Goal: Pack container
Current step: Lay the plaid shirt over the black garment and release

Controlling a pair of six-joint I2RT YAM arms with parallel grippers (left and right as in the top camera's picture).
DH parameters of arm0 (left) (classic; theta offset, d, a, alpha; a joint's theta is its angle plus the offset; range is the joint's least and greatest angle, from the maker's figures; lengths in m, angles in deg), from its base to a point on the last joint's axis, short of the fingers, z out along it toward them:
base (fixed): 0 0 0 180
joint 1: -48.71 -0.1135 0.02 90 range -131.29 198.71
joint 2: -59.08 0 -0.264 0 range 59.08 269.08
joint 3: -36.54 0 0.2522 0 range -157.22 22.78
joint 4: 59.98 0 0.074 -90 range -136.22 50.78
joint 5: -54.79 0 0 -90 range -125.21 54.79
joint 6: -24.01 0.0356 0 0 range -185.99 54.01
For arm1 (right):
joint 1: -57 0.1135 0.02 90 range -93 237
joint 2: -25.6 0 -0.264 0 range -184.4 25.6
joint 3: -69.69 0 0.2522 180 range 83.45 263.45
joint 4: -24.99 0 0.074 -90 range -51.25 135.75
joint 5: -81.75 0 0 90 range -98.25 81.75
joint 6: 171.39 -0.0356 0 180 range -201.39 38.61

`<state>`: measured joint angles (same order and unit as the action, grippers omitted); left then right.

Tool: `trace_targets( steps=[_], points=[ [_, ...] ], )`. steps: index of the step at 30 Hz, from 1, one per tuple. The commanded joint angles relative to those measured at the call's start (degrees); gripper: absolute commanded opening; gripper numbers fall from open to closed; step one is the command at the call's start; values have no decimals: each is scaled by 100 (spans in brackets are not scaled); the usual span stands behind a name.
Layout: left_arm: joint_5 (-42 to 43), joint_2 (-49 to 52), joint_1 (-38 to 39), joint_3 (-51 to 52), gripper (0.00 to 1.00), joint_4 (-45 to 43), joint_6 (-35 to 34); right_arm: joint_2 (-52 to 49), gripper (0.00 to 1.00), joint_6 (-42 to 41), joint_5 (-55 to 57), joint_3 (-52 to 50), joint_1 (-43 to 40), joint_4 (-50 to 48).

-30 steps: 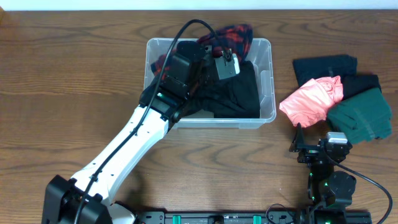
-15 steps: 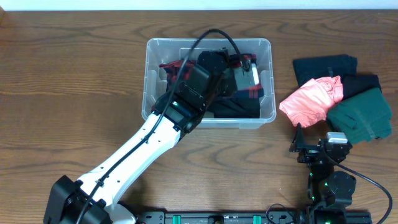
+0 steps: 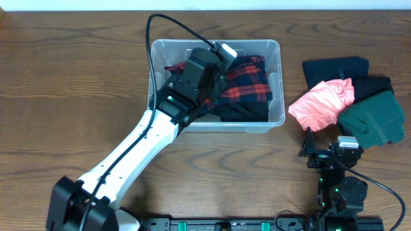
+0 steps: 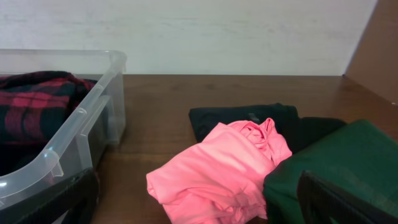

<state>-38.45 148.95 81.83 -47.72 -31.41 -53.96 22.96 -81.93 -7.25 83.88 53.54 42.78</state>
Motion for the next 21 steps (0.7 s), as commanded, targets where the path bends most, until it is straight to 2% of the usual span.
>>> trace_targets(
  steps=[1, 5, 14, 21],
  points=[
    [210, 310, 4, -61, 6, 345, -918, 0, 99, 83, -17, -11, 59, 20],
    [754, 715, 4, -61, 6, 671, -1292, 0, 99, 83, -17, -11, 59, 20],
    [758, 1731, 4, -61, 6, 693, -1838, 0, 99, 83, -17, -11, 59, 20],
    [752, 1429, -39, -188, 6, 619, -1834, 0, 99, 83, -17, -11, 59, 20]
  ],
)
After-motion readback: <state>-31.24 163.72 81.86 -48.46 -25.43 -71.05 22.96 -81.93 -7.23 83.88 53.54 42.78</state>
